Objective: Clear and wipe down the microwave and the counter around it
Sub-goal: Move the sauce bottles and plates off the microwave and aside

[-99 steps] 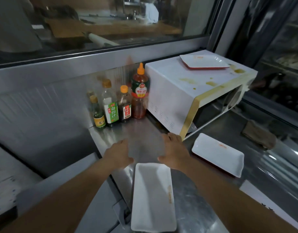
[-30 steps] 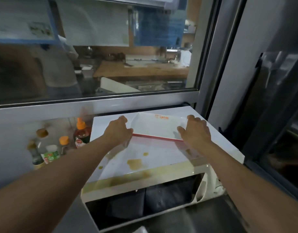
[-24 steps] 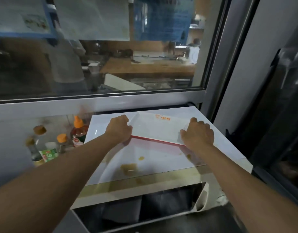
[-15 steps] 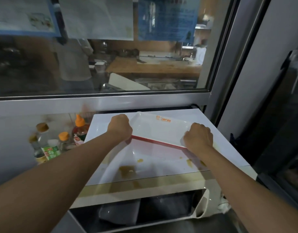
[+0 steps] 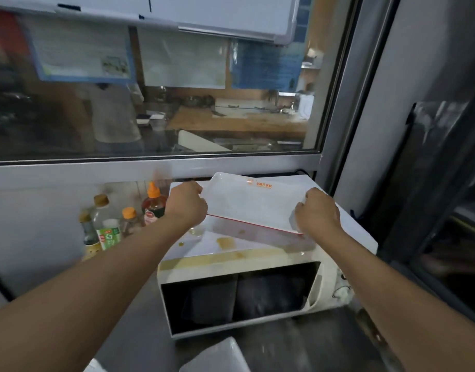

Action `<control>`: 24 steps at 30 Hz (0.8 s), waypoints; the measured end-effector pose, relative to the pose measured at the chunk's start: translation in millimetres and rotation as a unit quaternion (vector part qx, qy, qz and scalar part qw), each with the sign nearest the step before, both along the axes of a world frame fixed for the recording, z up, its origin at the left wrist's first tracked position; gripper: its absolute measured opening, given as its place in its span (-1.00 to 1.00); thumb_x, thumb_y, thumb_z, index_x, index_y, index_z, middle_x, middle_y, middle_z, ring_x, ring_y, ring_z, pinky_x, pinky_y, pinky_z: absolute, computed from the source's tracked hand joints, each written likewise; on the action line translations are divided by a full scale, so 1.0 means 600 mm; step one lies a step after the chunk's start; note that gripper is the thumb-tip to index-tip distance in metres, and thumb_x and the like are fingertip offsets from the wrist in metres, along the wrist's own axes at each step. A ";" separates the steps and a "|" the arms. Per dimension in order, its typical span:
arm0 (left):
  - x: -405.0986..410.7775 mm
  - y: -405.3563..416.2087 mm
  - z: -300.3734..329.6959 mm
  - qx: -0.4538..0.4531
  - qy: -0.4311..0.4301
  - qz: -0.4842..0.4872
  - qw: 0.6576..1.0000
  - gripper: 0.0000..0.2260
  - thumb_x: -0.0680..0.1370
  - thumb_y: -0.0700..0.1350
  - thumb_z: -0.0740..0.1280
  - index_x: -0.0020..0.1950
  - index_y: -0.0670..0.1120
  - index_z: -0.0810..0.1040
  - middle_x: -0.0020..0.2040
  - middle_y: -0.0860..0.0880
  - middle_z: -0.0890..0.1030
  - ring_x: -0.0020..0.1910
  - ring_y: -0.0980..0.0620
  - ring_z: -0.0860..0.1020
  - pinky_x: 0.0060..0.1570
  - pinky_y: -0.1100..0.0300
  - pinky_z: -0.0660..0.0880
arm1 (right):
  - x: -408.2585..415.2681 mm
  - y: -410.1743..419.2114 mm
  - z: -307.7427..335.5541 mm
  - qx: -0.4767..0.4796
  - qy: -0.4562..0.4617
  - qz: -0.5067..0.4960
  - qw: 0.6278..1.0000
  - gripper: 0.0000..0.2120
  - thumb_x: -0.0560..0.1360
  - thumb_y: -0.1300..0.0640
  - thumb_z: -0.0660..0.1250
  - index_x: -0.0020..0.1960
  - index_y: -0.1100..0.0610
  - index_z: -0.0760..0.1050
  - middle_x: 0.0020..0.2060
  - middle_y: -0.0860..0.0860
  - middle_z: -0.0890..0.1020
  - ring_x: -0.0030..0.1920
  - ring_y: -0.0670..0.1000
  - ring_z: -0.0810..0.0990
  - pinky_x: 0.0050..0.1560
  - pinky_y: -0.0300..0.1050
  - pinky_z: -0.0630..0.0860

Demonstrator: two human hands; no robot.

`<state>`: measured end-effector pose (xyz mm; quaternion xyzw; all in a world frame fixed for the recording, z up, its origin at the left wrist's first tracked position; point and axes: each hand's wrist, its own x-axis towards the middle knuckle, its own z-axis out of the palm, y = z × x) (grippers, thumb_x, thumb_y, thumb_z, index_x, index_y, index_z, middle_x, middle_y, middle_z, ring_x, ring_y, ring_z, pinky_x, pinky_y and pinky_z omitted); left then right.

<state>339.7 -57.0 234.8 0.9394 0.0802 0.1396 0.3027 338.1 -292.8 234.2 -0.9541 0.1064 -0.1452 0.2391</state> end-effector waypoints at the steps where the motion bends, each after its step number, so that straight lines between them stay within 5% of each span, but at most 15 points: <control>1: -0.019 0.005 -0.001 0.000 -0.003 -0.007 1.000 -0.70 0.53 -0.25 0.24 0.25 -0.17 0.49 0.12 -0.15 0.60 0.13 -0.12 0.53 0.03 0.13 0.45 | -0.024 0.005 0.002 0.001 0.003 -0.006 1.000 -0.98 0.50 0.27 0.18 -0.11 0.22 0.35 -0.09 0.17 0.54 -0.05 0.18 0.49 -0.18 -0.14 0.28; 8: -0.165 0.045 -0.042 -0.031 -0.022 -0.062 0.997 -0.73 0.53 -0.23 0.23 0.23 -0.16 0.50 0.06 -0.19 0.62 0.05 -0.15 0.57 0.02 0.11 0.48 | -0.204 0.041 -0.027 0.019 0.020 -0.069 0.997 -0.75 0.55 0.22 0.16 0.20 0.27 0.34 0.13 0.21 0.54 0.13 0.23 0.50 -0.10 -0.10 0.31; 19: -0.322 0.081 -0.193 -0.065 0.077 -0.094 0.991 -0.74 0.49 -0.29 0.22 0.06 -0.10 0.63 -0.01 -0.11 0.66 0.04 -0.11 0.58 0.03 0.17 0.47 | -0.406 0.082 -0.172 0.032 0.106 -0.101 0.989 -0.72 0.56 0.17 0.18 0.21 0.30 0.37 0.15 0.25 0.54 0.15 0.25 0.52 0.05 -0.02 0.45; 24: -0.327 0.082 -0.268 -0.077 0.107 -0.087 0.987 -0.69 0.47 -0.32 0.21 0.10 -0.08 0.61 -0.02 -0.09 0.63 -0.09 -0.06 0.55 -0.18 0.26 0.39 | -0.448 0.093 -0.252 0.063 0.133 -0.103 0.984 -0.74 0.54 0.19 0.21 0.18 0.30 0.34 0.13 0.25 0.56 0.13 0.25 0.54 0.02 0.00 0.47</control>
